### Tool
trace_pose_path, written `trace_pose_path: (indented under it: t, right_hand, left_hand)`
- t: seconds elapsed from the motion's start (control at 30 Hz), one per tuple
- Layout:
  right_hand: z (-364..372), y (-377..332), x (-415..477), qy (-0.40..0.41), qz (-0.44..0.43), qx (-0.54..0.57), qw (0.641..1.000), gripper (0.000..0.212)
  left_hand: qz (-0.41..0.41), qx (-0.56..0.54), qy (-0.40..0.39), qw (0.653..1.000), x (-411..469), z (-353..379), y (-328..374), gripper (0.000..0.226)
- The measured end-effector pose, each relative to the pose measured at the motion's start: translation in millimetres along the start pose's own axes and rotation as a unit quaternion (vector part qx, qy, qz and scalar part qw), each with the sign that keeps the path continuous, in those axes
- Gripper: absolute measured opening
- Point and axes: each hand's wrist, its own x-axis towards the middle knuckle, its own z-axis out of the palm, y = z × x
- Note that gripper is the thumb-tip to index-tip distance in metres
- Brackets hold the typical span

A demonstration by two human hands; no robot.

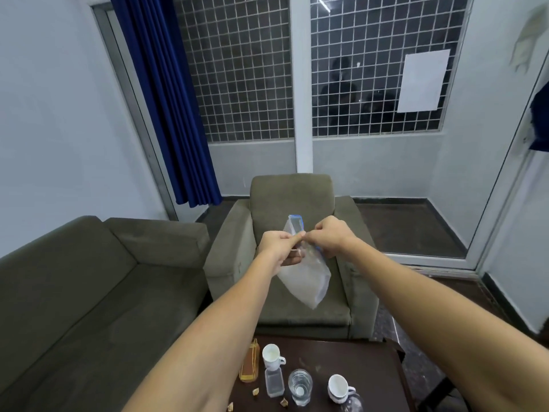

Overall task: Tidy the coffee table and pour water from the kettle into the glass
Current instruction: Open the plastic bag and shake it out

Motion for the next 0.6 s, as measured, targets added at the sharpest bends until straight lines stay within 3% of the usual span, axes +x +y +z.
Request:
trace_pose_path:
  t: [0.17,0.23,0.3,0.4,0.5,0.6]
  right_hand:
    - [-5,6,0,0.075,0.058,0.085,0.992,0.012]
    - [-8,7,-3,0.085,0.071,0.028,0.993,0.007]
    - [-5,9,-8,0.097,0.055,-0.096,0.989,0.016]
    - [7,7,-15,0.119,-0.044,-0.224,0.966,0.028]
    - [21,-5,-19,0.109,-0.102,-0.241,0.959,0.013]
    - [30,-13,-17,0.088,-0.045,-0.179,0.979,0.01]
  left_hand:
    - [0.04,0.063,0.014,0.997,1,-16,-2,0.018]
    - [0.063,0.103,0.035,0.992,0,-18,0,0.019]
    - [0.088,0.157,0.059,0.982,-4,-17,2,0.02]
    - [0.131,0.264,0.09,0.951,-10,-14,3,0.021]
    - [0.172,0.343,0.107,0.917,-13,-9,2,0.029]
    - [0.207,0.386,0.123,0.891,-17,-4,1,0.029]
